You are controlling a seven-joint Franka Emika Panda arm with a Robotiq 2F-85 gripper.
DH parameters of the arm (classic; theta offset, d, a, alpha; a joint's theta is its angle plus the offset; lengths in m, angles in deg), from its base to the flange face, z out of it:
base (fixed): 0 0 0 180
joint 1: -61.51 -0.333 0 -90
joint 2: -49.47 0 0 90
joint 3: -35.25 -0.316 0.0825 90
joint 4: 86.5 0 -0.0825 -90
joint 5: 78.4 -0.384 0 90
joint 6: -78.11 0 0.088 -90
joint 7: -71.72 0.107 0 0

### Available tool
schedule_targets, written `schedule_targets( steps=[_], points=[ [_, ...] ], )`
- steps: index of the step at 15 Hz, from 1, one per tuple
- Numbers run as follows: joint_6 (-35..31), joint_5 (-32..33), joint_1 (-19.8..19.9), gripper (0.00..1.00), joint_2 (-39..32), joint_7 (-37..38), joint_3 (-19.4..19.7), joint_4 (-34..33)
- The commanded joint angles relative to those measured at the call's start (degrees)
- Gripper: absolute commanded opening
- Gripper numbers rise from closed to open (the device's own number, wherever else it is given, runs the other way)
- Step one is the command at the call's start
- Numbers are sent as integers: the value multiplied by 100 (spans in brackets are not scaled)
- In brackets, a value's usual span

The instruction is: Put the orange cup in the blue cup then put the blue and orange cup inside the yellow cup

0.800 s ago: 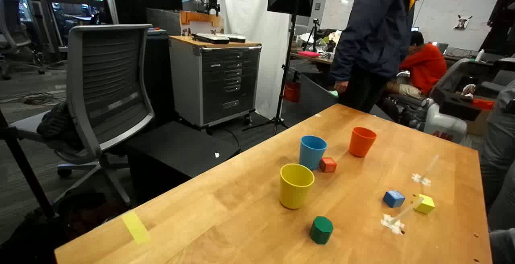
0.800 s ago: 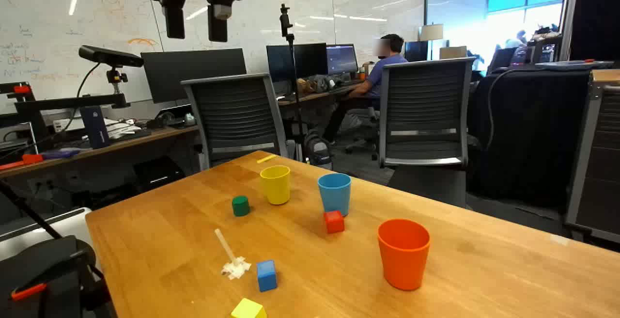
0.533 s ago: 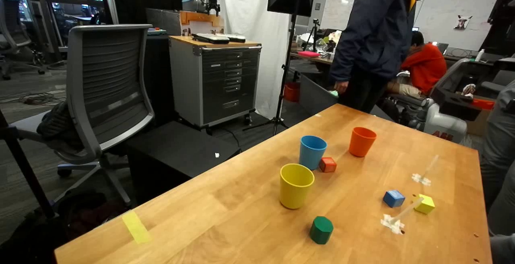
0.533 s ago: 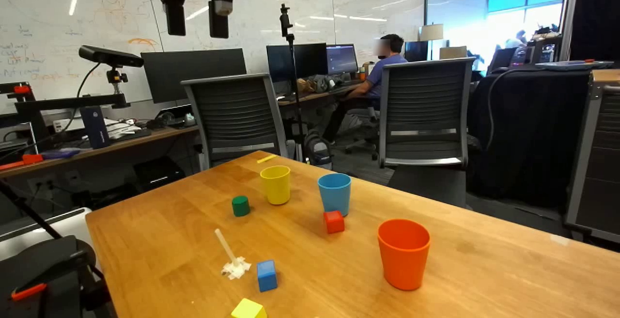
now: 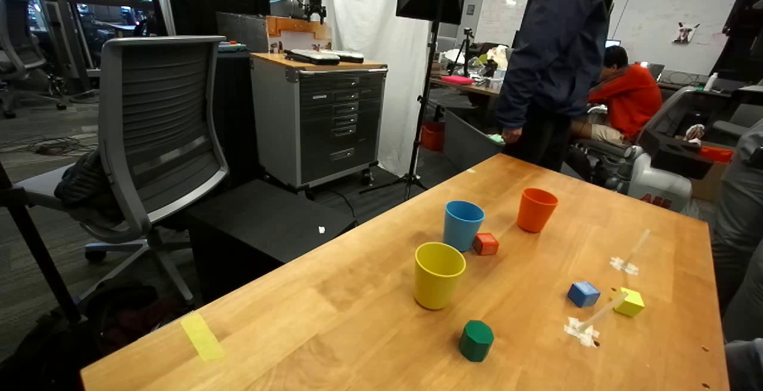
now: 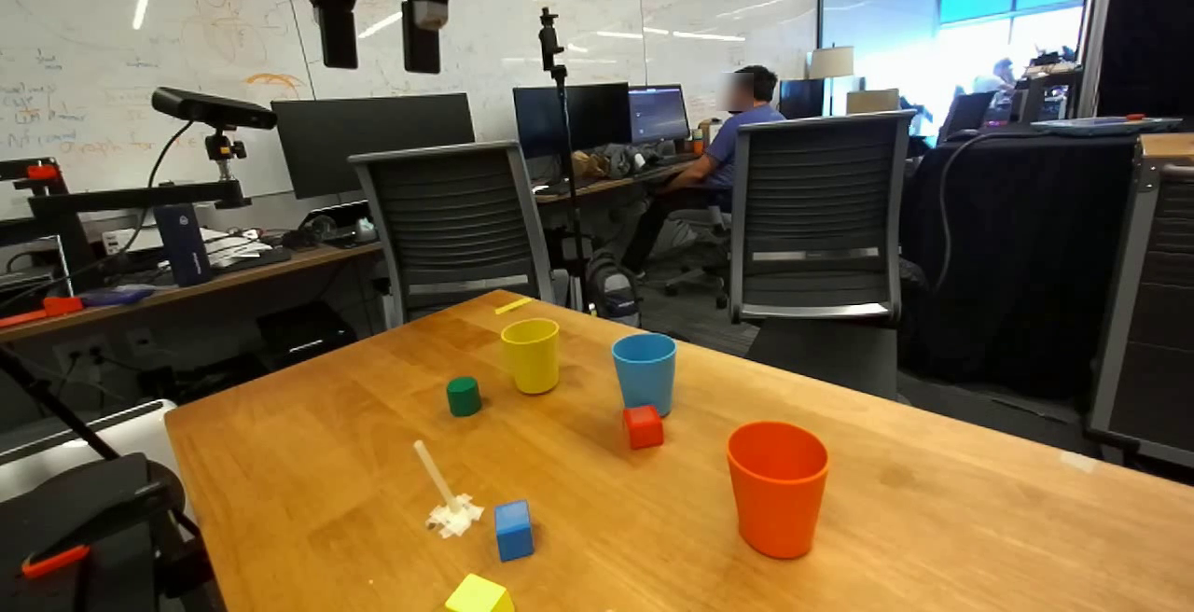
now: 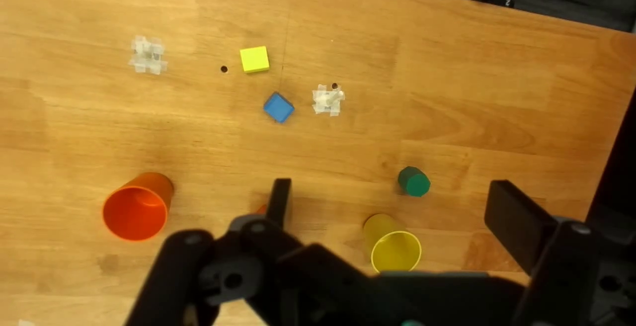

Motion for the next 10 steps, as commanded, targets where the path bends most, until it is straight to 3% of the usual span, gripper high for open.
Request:
schedule_targets(
  steps=[1,10],
  points=[
    [14,-40,150,100,-16,-36,-133,-12],
    [-287,-238,217,100,-166,188,-135,-79]
  ],
)
